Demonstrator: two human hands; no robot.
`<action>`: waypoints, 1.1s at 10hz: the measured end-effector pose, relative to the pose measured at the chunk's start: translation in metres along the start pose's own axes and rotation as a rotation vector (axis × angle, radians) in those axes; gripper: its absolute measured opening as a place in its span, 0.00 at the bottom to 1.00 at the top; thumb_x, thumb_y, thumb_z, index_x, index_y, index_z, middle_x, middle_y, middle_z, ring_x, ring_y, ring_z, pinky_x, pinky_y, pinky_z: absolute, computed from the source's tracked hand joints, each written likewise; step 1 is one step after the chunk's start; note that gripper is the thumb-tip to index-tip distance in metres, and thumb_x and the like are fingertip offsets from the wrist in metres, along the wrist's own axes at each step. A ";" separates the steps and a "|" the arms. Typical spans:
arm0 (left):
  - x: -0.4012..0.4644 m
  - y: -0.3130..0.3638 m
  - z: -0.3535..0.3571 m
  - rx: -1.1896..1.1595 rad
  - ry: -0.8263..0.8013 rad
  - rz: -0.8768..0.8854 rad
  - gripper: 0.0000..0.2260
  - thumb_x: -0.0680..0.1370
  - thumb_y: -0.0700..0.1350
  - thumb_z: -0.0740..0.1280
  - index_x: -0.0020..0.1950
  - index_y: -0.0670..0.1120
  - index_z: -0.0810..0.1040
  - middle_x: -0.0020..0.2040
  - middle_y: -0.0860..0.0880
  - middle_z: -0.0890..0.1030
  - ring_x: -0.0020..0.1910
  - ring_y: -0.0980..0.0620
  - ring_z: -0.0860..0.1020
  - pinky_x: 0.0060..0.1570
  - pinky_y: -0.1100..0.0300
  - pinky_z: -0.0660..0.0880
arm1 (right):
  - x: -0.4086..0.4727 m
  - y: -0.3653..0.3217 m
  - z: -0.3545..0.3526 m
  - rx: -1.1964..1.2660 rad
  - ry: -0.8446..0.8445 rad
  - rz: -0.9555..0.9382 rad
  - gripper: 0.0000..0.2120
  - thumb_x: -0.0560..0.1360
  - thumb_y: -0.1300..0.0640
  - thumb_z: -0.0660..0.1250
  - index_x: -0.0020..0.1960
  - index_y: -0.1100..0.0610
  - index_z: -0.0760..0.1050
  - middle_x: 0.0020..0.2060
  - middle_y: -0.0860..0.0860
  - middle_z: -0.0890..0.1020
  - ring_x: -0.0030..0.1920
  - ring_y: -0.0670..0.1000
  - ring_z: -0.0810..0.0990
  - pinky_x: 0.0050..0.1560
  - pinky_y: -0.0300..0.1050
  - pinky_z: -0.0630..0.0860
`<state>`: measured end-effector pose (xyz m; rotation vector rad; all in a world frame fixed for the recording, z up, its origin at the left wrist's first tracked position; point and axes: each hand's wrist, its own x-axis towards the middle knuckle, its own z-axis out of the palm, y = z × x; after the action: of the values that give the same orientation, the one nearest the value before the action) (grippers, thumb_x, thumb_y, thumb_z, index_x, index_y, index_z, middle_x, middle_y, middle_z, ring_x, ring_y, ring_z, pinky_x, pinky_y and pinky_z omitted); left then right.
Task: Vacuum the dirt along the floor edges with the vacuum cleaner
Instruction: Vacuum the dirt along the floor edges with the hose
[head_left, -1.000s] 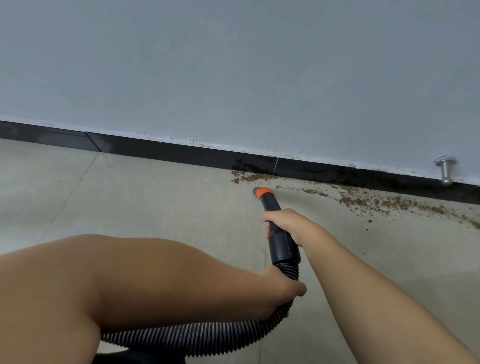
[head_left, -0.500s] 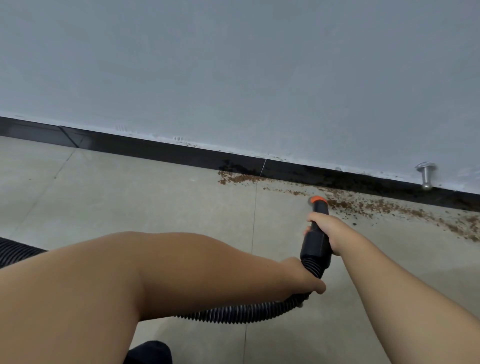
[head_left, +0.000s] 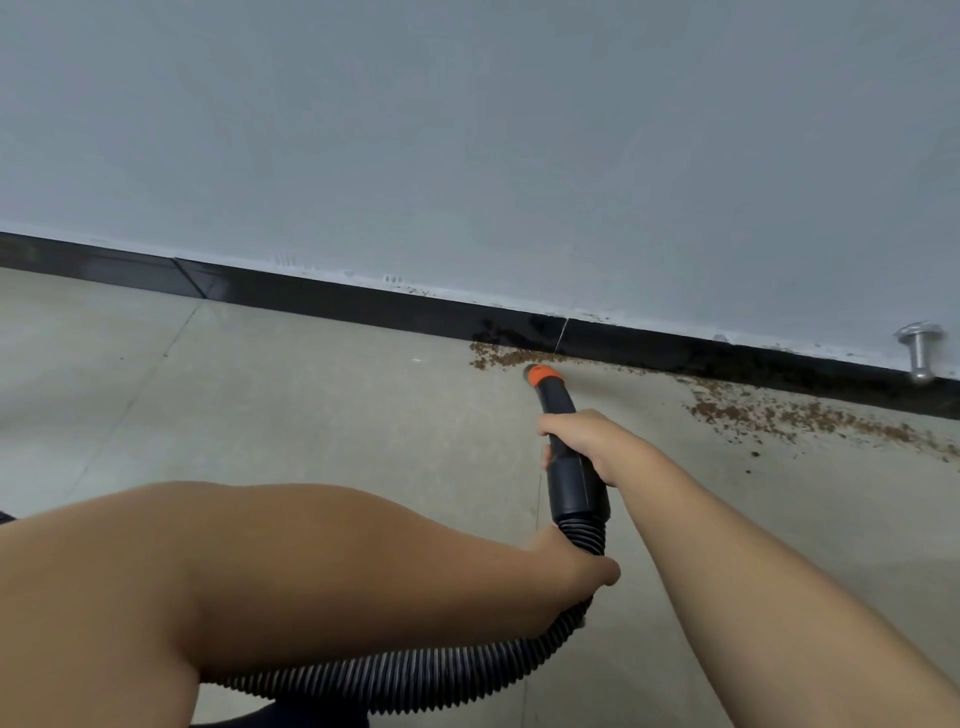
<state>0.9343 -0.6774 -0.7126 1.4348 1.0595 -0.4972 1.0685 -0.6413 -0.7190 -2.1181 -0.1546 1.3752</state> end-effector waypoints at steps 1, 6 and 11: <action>0.002 -0.007 -0.011 -0.064 0.050 0.010 0.10 0.75 0.40 0.66 0.38 0.45 0.67 0.33 0.45 0.73 0.27 0.50 0.73 0.26 0.62 0.71 | 0.003 -0.010 0.018 -0.040 -0.043 -0.029 0.10 0.73 0.59 0.65 0.52 0.61 0.70 0.26 0.54 0.81 0.26 0.52 0.79 0.33 0.42 0.74; 0.006 -0.002 -0.023 -0.140 -0.083 0.006 0.07 0.73 0.41 0.66 0.45 0.43 0.67 0.33 0.47 0.71 0.27 0.51 0.70 0.28 0.62 0.71 | 0.013 -0.014 0.010 0.000 0.066 -0.018 0.13 0.73 0.59 0.65 0.55 0.62 0.71 0.27 0.54 0.81 0.24 0.50 0.78 0.29 0.40 0.71; 0.023 0.047 0.019 0.015 -0.212 0.071 0.08 0.74 0.41 0.68 0.45 0.43 0.69 0.34 0.47 0.72 0.29 0.51 0.71 0.30 0.60 0.72 | 0.015 0.031 -0.081 0.377 0.213 0.109 0.06 0.74 0.62 0.66 0.47 0.61 0.70 0.35 0.56 0.77 0.31 0.54 0.77 0.35 0.46 0.76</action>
<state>0.9894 -0.6820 -0.7088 1.3942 0.8343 -0.5931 1.1389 -0.6943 -0.7251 -1.9550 0.2882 1.1232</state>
